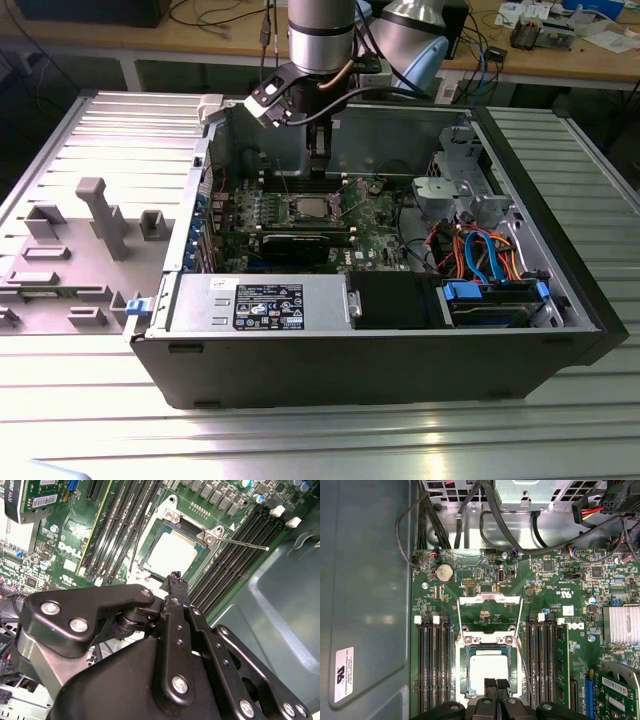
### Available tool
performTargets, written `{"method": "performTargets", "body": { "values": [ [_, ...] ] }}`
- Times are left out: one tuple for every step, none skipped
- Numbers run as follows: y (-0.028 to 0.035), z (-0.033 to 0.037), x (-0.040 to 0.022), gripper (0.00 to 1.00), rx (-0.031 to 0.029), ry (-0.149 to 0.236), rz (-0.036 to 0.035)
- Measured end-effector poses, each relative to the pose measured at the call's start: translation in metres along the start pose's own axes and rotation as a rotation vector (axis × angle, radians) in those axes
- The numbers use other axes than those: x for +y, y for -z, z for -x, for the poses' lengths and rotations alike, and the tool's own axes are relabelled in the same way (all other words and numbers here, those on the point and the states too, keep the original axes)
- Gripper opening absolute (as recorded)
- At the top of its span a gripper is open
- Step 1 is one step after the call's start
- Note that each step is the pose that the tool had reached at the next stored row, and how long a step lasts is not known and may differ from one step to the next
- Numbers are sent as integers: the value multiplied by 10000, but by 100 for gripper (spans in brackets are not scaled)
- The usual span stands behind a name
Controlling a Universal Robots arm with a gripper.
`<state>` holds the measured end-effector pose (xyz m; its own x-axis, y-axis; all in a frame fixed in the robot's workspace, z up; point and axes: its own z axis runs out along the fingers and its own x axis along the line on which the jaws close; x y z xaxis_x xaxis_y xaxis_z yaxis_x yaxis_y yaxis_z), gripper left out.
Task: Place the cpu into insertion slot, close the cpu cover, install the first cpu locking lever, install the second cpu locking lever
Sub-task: 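Close the cpu cover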
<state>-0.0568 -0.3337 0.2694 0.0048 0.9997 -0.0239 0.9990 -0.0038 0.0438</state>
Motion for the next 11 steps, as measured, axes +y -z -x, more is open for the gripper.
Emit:
{"method": "performTargets", "body": {
  "values": [
    [0, 0, 0, 11, 0, 0, 0],
    [0, 0, 0, 11, 0, 0, 0],
    [0, 0, 0, 11, -1, 0, -1],
    [0, 0, 0, 11, -1, 0, 0],
    [0, 0, 0, 11, 0, 0, 0],
    [0, 0, 1, 11, 1, 0, 0],
    [1, 0, 1, 11, 1, 0, 1],
    [3, -1, 1, 11, 1, 0, 0],
    [8, 0, 1, 11, -2, 0, -1],
    [15, 0, 1, 11, -1, 0, -1],
    [22, 0, 2, 11, 0, 0, 0]
  ]
}}
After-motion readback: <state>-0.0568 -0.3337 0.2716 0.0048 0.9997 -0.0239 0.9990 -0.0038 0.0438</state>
